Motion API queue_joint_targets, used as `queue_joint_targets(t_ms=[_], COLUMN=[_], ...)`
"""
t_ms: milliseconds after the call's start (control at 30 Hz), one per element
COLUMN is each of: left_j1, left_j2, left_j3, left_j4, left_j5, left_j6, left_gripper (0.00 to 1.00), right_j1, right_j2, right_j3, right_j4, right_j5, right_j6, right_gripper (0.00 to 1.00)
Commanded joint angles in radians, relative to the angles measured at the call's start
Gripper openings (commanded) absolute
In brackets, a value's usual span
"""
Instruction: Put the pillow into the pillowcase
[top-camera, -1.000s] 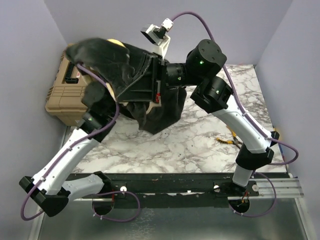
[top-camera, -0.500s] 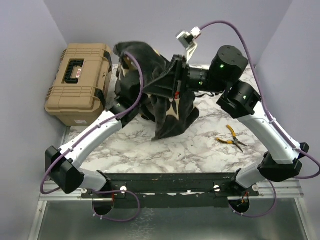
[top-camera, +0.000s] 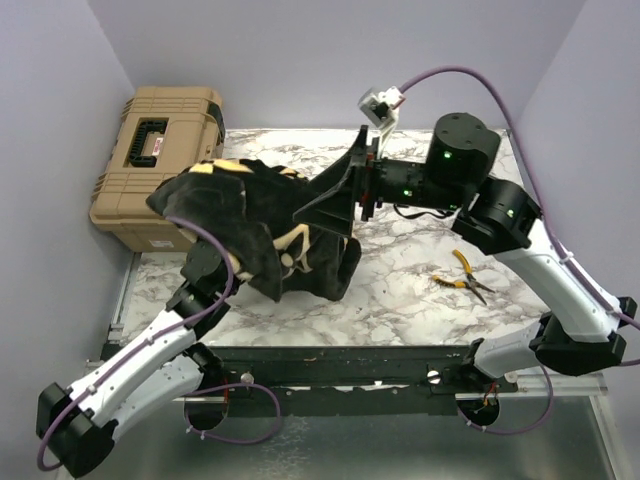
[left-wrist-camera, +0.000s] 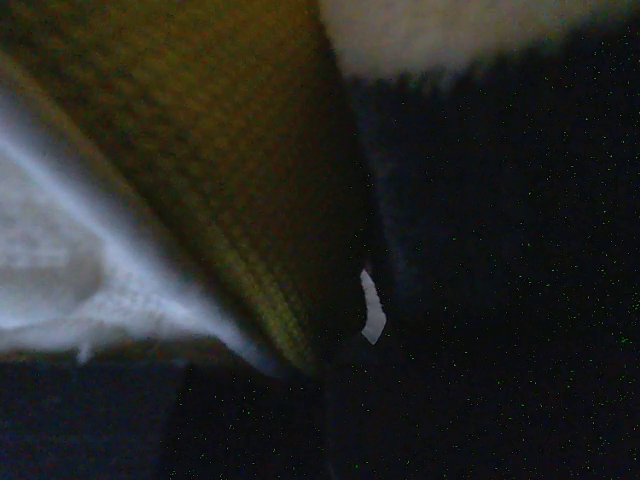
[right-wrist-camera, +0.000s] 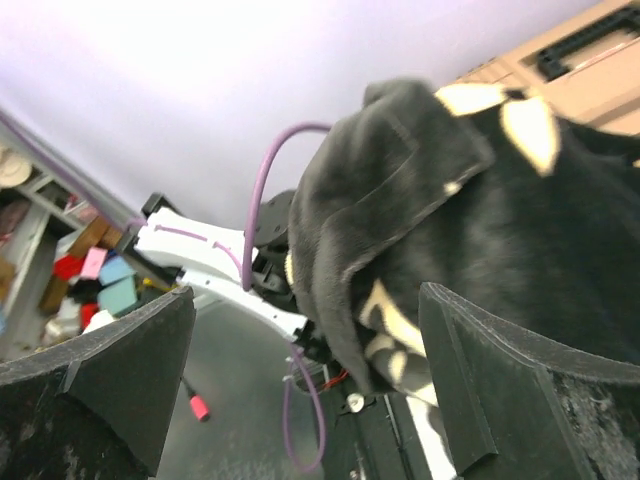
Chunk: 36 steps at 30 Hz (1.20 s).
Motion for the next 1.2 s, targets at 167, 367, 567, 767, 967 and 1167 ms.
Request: queue_joint_targets(t_ms=[167, 367, 567, 767, 967, 1167], left_j1=[0.009, 0.009, 0.010, 0.009, 0.008, 0.008], left_j2=[-0.297, -0.258, 0.019, 0.452, 0.861, 0.918], left_j3=[-0.277, -0.267, -0.289, -0.138, 0.239, 0.287], left_j4=[-0.108, -0.314, -0.110, 0.171, 0.267, 0.265], left_j5=[-0.094, 0.012, 0.141, 0.270, 0.522, 0.434], left_j6=[-0.324, -0.433, -0.471, -0.451, -0.363, -0.374], left_gripper=[0.00, 0.00, 0.00, 0.00, 0.00, 0.00], right_j1=[-0.110, -0.354, -0.472, -0.506, -0.520, -0.527], right_j2=[-0.045, -0.147, -0.214, -0.263, -0.278, -0.284], right_j3=[-0.101, -0.528, -0.783, -0.803, -0.775, -0.770], right_j4=[-0.181, 0.016, 0.089, -0.018, -0.094, -0.120], right_j5=[0.246, -0.041, -0.109, 0.011, 0.089, 0.125], right_j6=[0.071, 0.245, 0.290, 0.203, 0.143, 0.123], right_gripper=[0.98, 0.98, 0.98, 0.99, 0.99, 1.00])
